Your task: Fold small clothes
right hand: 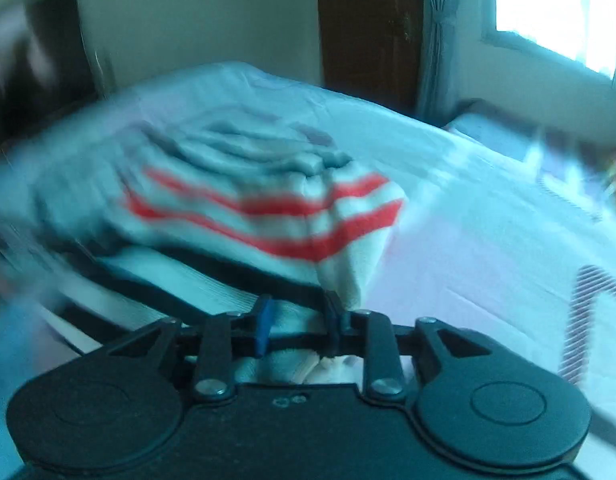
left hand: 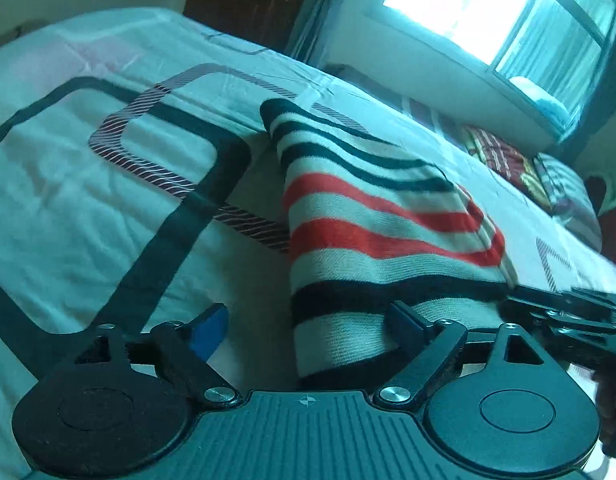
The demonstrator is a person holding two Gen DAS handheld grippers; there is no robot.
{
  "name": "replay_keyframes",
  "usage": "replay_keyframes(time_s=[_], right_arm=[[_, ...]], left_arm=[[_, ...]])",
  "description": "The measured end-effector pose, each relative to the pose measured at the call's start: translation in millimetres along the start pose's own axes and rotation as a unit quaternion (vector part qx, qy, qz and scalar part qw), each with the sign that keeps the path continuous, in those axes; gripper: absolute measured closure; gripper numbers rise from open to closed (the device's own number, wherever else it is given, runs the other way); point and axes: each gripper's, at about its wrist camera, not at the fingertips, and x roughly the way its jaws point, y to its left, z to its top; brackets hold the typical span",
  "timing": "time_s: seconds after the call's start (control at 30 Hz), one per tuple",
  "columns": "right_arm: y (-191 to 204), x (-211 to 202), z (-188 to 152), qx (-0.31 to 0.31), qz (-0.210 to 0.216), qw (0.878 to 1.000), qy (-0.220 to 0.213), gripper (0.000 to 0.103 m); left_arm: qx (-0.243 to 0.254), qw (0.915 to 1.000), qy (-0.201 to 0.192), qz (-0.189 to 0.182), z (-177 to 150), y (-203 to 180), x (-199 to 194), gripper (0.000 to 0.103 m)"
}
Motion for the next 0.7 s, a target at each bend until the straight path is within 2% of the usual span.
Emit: replay_keyframes(time_s=[0.1,0.13,0.2,0.23,0.27,0.37,0.43,0.47,0.57,0.63,0.67,0.7], right_arm=[[-7,-2,7,0.043,0.007,0.999,-0.003,0.075],[-12,-10,8,0.076,0.020,0.997,-0.009,0.071],[-29,-20,1,0.141,0.038,0.989,-0.031,0.055],[-38,-24,-7,0.169,0.050,0.984,-0.030,0.044],[-46,-20,-13,0.196,0.066,0.978,-0.015,0.041],[-66,5,-32,0.278,0.118,0.952,0.043,0.041],[-74,9,-45,0.335,0.152,0.929,0.036,0.040],[-79,10,-49,0.368,0.165,0.914,0.037,0.049],[-87,13,-72,0.464,0.204,0.861,0.036,0.061],[-79,9,-81,0.484,0.219,0.846,0.031,0.065],[-73,10,-84,0.480,0.224,0.847,0.036,0.068],[-68,9,-83,0.462,0.213,0.860,0.036,0.069]], left_arm=[[0.009,0.9998,-0.004,0.019,2,-7,-6,0.015],[0.001,0.9999,-0.006,0.015,3,-6,-10,0.015],[-0.012,0.9998,-0.018,0.001,-1,1,-22,0.015],[-0.017,0.9996,-0.020,-0.004,-5,5,-26,0.015],[-0.022,0.9996,-0.017,-0.008,-8,7,-27,0.015],[-0.044,0.9987,-0.016,-0.021,-18,15,-29,0.015],[-0.058,0.9978,-0.014,-0.028,-22,18,-28,0.015],[-0.061,0.9976,-0.014,-0.031,-23,19,-28,0.015],[-0.056,0.9979,-0.017,-0.028,-26,17,-33,0.015],[-0.040,0.9987,-0.015,-0.027,-26,16,-36,0.015],[-0.029,0.9993,-0.007,-0.024,-28,14,-36,0.015],[-0.016,0.9998,0.005,-0.011,-30,12,-33,0.015]])
